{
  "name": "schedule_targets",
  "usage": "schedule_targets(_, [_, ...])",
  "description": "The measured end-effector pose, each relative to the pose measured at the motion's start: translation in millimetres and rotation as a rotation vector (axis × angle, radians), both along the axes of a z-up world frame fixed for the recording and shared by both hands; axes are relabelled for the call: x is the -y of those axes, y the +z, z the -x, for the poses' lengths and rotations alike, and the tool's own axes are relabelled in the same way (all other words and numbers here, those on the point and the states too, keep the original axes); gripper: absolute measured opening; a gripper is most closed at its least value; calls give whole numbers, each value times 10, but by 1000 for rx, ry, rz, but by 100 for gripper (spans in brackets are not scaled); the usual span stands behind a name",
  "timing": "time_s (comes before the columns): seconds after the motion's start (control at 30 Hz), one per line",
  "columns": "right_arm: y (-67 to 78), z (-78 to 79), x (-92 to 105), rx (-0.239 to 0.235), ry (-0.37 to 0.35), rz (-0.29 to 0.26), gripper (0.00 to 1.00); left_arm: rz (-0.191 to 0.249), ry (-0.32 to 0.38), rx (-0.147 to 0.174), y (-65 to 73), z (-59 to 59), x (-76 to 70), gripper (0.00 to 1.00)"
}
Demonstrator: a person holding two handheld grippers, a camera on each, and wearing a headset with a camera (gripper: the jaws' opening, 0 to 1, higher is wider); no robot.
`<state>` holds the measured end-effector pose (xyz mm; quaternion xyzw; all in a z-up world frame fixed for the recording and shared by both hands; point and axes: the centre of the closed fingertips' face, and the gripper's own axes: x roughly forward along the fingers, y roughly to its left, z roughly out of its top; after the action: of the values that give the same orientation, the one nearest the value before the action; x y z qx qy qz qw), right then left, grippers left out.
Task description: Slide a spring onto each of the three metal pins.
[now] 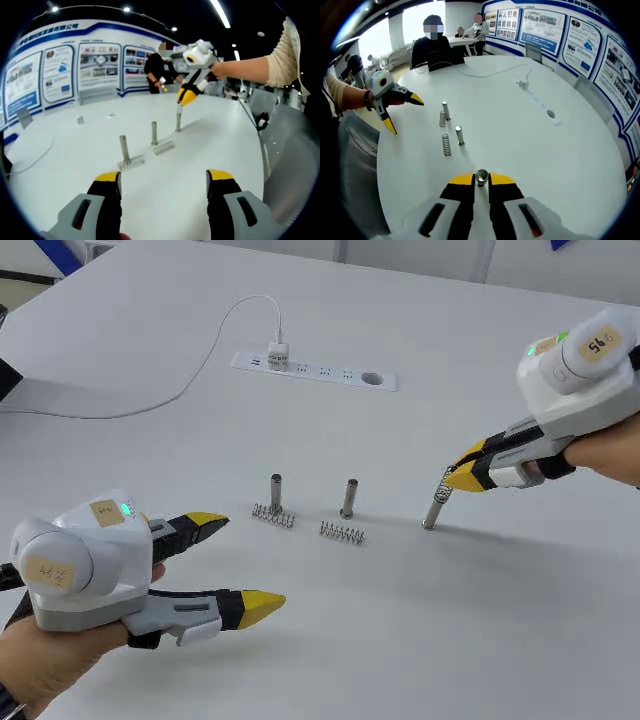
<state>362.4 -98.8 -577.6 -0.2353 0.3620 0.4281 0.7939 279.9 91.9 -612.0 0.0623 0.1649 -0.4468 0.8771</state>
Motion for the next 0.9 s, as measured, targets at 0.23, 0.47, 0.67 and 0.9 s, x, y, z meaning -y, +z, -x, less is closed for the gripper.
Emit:
schedule_targets(0.23, [-110,-4,16,-21,-23,-16,11,0,0,0,12,0,2,70])
schedule_targets(0.47, [-235,-18,10,-27,-43,-20,12,-3,2,1,12,5,-2,70])
schedule_targets(0.67, [-342,-9,-2,-36,-50,-9,12,-4,2,1,9,10,-3,70])
schedule_targets(0.9, [-397,3,-17,-42,-54,-4,12,-3,4,1,14,8,0,69])
